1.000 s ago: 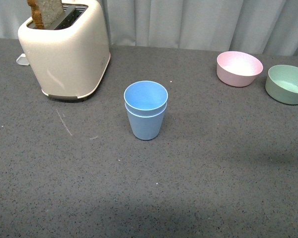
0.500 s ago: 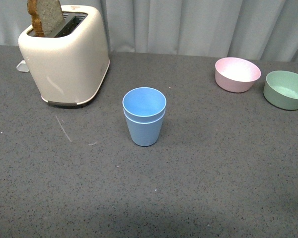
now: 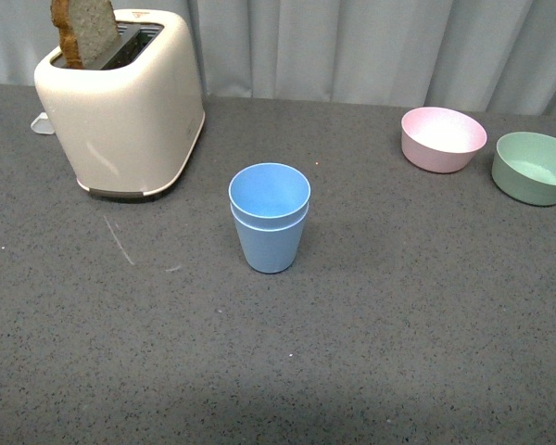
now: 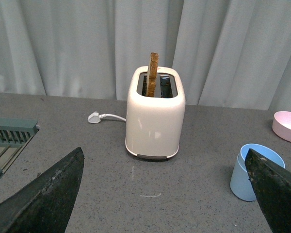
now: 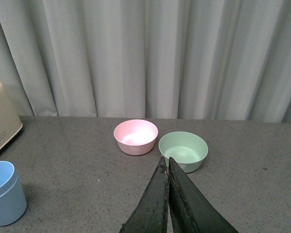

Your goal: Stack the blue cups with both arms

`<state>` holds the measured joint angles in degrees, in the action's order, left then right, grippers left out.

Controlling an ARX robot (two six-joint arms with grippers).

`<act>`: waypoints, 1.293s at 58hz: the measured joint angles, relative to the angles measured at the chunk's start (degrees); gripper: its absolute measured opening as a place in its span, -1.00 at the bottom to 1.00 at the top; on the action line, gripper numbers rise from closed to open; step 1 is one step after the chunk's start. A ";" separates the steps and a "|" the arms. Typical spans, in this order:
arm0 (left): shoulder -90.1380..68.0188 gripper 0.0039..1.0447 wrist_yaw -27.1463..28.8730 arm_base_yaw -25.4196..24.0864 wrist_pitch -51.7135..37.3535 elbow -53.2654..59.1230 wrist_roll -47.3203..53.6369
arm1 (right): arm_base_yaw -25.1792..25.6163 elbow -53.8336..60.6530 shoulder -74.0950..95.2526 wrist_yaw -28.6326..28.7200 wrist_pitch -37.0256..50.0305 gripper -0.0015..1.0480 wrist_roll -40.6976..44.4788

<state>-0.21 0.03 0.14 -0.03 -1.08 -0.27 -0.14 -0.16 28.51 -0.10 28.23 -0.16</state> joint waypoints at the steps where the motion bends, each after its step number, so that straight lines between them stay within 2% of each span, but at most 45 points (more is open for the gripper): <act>1: 0.00 0.88 0.00 0.00 0.00 0.00 0.00 | 0.00 0.00 -0.68 0.00 -0.61 -0.98 0.00; 17: 0.00 0.88 0.00 0.00 0.00 0.00 0.00 | 0.00 0.00 -9.99 0.02 -9.53 -0.98 0.00; 47: 0.00 0.88 0.00 0.00 0.00 0.00 0.00 | 0.00 0.00 -18.49 0.02 -17.99 -0.98 0.02; 53: 0.00 0.88 0.02 0.00 0.00 0.00 0.00 | 0.00 -0.04 -25.83 0.17 -27.34 -0.98 0.02; 64: 0.02 0.88 0.00 0.00 0.00 0.00 0.00 | 0.00 -0.04 -28.26 0.20 -28.11 -0.97 0.09; 70: 0.02 0.88 -0.02 0.00 0.00 0.00 0.00 | 0.00 -0.04 -28.26 0.17 -28.13 -0.63 0.11; 75: 0.02 0.88 0.00 0.00 0.00 0.00 0.00 | 0.00 -0.04 -28.28 0.20 -28.13 -0.22 0.13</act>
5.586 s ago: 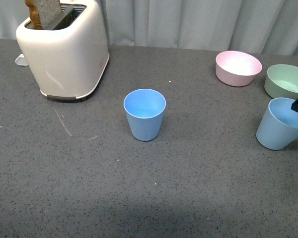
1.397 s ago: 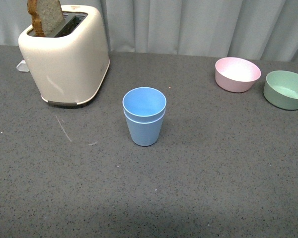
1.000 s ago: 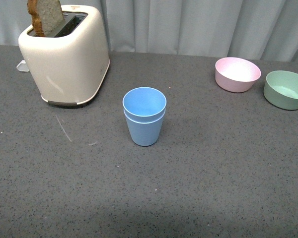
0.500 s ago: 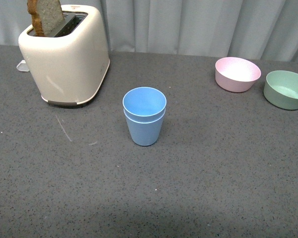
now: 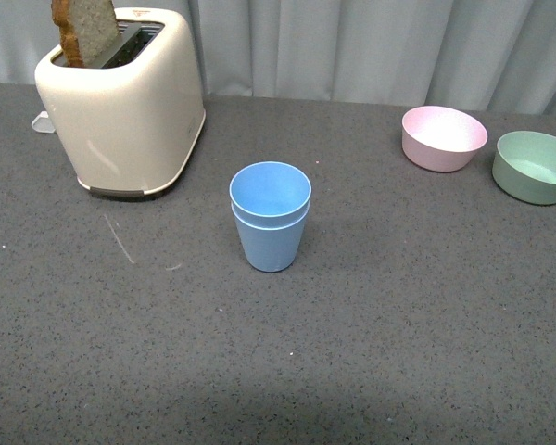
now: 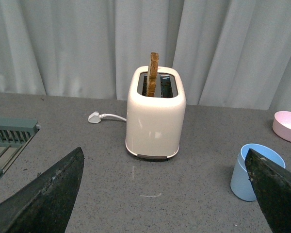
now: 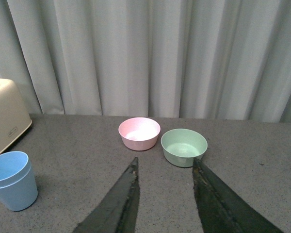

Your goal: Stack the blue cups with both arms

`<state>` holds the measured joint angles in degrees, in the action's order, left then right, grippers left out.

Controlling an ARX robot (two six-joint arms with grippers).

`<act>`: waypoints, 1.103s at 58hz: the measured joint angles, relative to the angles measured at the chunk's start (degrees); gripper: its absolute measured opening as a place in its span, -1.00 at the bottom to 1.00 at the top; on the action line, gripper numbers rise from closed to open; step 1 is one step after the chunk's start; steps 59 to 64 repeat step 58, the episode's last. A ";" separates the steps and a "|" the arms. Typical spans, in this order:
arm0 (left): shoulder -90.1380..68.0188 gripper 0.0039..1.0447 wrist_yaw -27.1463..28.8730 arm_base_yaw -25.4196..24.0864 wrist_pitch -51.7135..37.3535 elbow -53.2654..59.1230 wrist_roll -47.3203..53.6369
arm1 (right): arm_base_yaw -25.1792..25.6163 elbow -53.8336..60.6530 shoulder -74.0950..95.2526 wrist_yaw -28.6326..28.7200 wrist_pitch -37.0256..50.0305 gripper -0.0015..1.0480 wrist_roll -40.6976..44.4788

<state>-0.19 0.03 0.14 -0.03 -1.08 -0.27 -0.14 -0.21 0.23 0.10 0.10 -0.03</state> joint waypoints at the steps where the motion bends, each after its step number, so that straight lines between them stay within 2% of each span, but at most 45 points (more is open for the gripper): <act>1: 0.00 0.88 0.00 0.00 0.00 0.00 0.00 | 0.00 0.00 0.00 -0.02 0.00 -0.15 -0.02; 10: 0.00 0.88 0.00 0.00 0.00 0.00 0.00 | 0.00 0.00 0.00 -0.02 0.00 0.52 -0.02; 16: 0.00 0.88 0.00 0.00 0.00 0.00 0.00 | 0.00 0.00 0.00 0.00 0.00 0.85 -0.09; 21: 0.00 0.88 0.00 0.00 0.00 0.00 0.00 | 0.00 0.00 0.00 -0.02 0.00 0.80 -0.04; 64: 0.00 0.88 0.00 0.00 0.00 0.00 0.00 | 0.00 0.00 0.00 -0.02 0.00 0.81 -0.04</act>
